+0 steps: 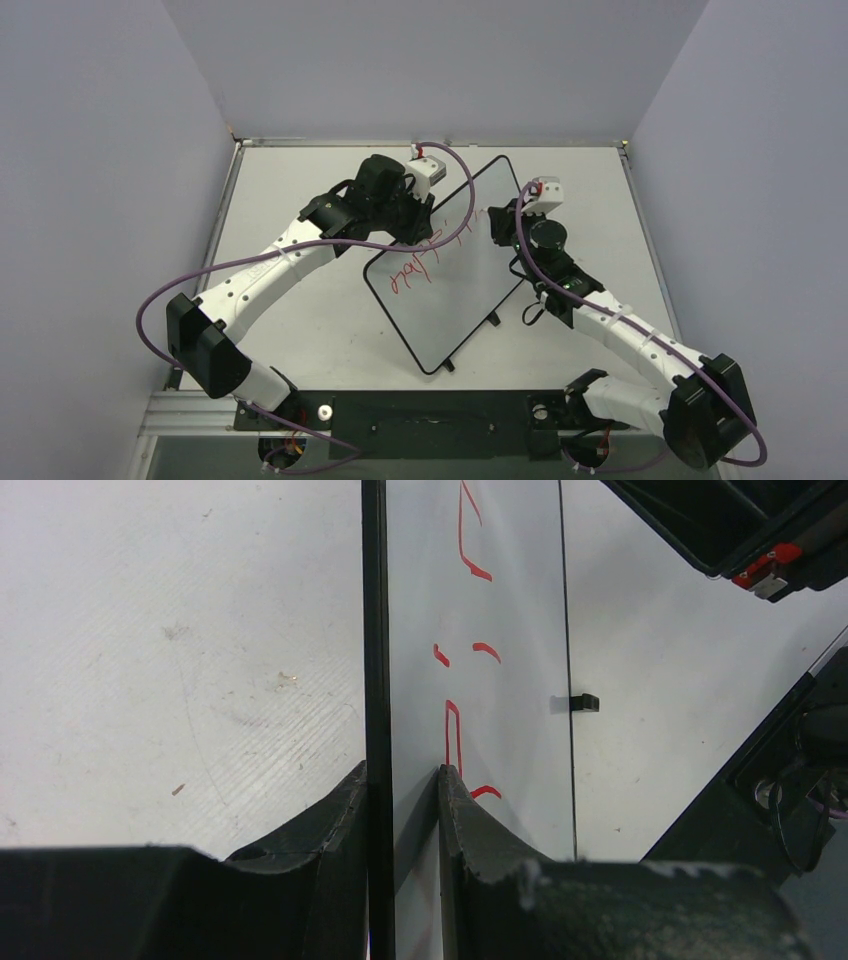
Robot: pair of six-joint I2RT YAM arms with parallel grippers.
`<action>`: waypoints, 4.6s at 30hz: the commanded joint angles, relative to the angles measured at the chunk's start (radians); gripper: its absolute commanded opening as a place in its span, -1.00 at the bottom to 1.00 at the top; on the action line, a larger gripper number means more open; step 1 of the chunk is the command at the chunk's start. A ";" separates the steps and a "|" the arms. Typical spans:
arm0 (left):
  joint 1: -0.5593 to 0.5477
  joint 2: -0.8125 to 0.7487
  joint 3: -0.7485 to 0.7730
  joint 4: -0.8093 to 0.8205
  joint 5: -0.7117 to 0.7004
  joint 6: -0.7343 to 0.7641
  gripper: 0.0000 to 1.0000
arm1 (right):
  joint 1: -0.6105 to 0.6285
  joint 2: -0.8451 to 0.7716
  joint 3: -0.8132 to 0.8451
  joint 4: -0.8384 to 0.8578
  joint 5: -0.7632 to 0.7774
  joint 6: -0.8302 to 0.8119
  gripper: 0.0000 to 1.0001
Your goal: Write a sentence on the whiteboard
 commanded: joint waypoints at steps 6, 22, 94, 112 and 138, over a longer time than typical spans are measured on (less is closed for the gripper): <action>0.005 -0.008 0.004 0.012 -0.125 0.131 -1.00 | -0.050 0.036 0.049 0.090 -0.039 0.034 -1.00; 0.005 -0.003 0.003 0.010 -0.125 0.131 -1.00 | -0.052 0.058 0.069 0.099 -0.152 0.057 -1.00; 0.003 -0.004 0.006 0.009 -0.125 0.132 -1.00 | -0.101 0.074 0.116 0.115 0.036 0.082 -1.00; 0.003 -0.005 0.007 0.008 -0.149 0.132 -1.00 | -0.112 0.137 0.113 0.133 -0.057 0.107 -1.00; 0.004 -0.013 0.006 0.006 -0.156 0.133 -1.00 | -0.125 0.105 0.027 0.124 -0.046 0.117 -1.00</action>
